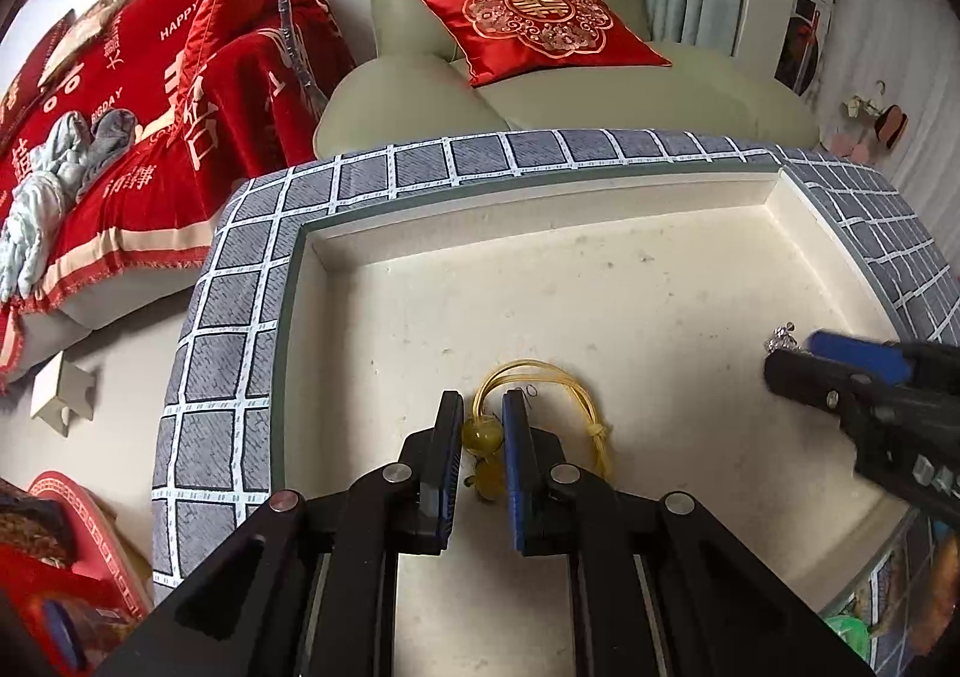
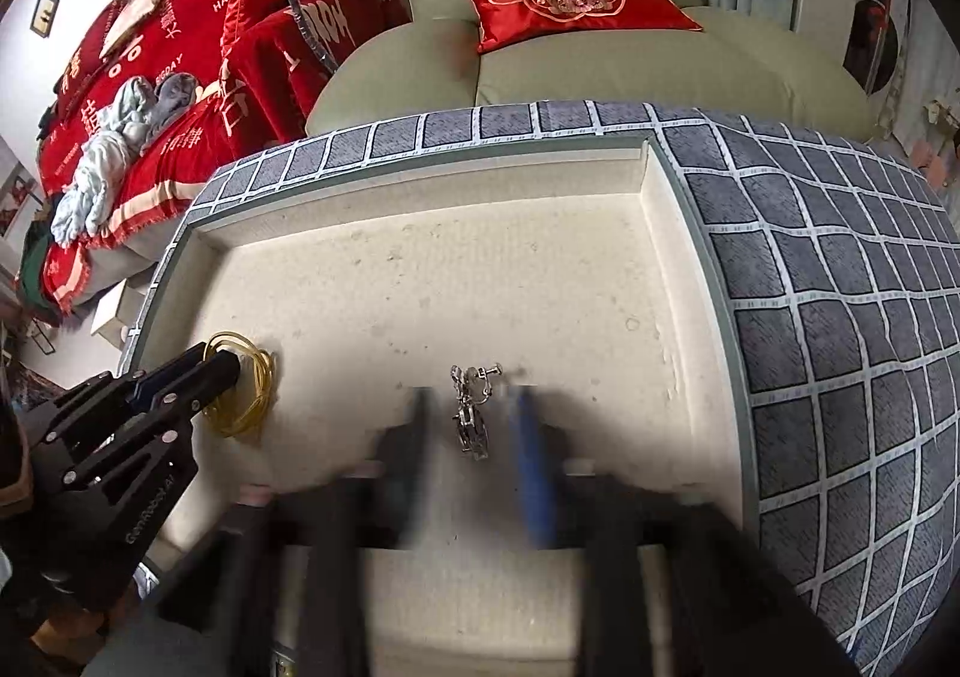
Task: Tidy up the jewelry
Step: 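Open both tools to drop the bracelet and charm in the tray, then move both tools back out of the tray toward the jewelry, then grasp the brown coiled bracelet with the left tool while the right tool grasps the green bangle, then carry the coiled bracelet and green bangle with both tools into the tray, then open the right tool to release the green bangle while the left tool releases the coiled bracelet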
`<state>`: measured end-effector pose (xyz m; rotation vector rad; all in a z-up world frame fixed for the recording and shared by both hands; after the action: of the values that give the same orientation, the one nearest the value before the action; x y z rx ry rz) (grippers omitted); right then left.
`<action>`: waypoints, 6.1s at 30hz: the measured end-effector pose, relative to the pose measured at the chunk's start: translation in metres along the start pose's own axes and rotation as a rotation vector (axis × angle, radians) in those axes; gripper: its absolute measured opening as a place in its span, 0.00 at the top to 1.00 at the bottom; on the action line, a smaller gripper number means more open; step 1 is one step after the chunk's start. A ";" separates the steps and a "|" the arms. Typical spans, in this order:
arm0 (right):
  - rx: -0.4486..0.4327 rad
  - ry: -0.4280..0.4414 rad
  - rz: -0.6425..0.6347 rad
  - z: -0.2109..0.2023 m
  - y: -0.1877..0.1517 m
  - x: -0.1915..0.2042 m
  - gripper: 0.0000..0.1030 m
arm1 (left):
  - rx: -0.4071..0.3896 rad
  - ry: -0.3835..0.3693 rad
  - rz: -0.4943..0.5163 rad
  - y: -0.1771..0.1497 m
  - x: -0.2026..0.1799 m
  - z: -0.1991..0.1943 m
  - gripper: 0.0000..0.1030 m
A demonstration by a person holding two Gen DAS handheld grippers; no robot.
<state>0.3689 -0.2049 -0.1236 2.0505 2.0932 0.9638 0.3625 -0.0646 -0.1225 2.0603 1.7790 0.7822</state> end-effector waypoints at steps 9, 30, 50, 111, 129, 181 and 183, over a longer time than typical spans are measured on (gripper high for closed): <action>-0.099 0.062 0.020 -0.036 0.002 0.008 0.32 | -0.030 -0.021 -0.013 0.001 -0.002 -0.009 0.71; -0.174 0.098 0.064 -0.108 -0.047 0.021 0.20 | -0.118 -0.027 -0.046 -0.025 0.039 -0.077 0.00; -0.006 0.005 0.207 -0.096 -0.161 0.008 0.20 | -0.016 -0.082 -0.093 -0.117 0.069 -0.079 0.00; -0.153 -0.084 0.053 -0.142 -0.108 0.036 0.93 | -0.103 -0.228 -0.106 -0.071 0.072 -0.119 0.73; -0.137 -0.051 0.095 -0.079 -0.013 0.005 0.93 | -0.063 -0.133 -0.045 0.012 0.033 -0.056 0.73; -0.167 -0.002 0.116 -0.065 -0.008 -0.003 0.36 | -0.060 0.025 -0.021 0.015 0.018 -0.006 0.00; -0.171 0.002 0.120 -0.069 -0.010 -0.004 0.36 | -0.061 0.033 -0.007 0.016 0.017 -0.007 0.00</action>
<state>0.3290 -0.2341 -0.0743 2.1086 1.8345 1.1186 0.3725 -0.0521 -0.1047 2.0123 1.7571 0.8624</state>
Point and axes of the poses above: each gripper's, at about its wrist camera, not at the fingertips, and z roughly the way its jaws point, x to its left, y to its top, the point moved 6 cm from there along z, roughly the way its jaws point, and after that the axes turned 11 degrees about y, right-handed, at the moved point
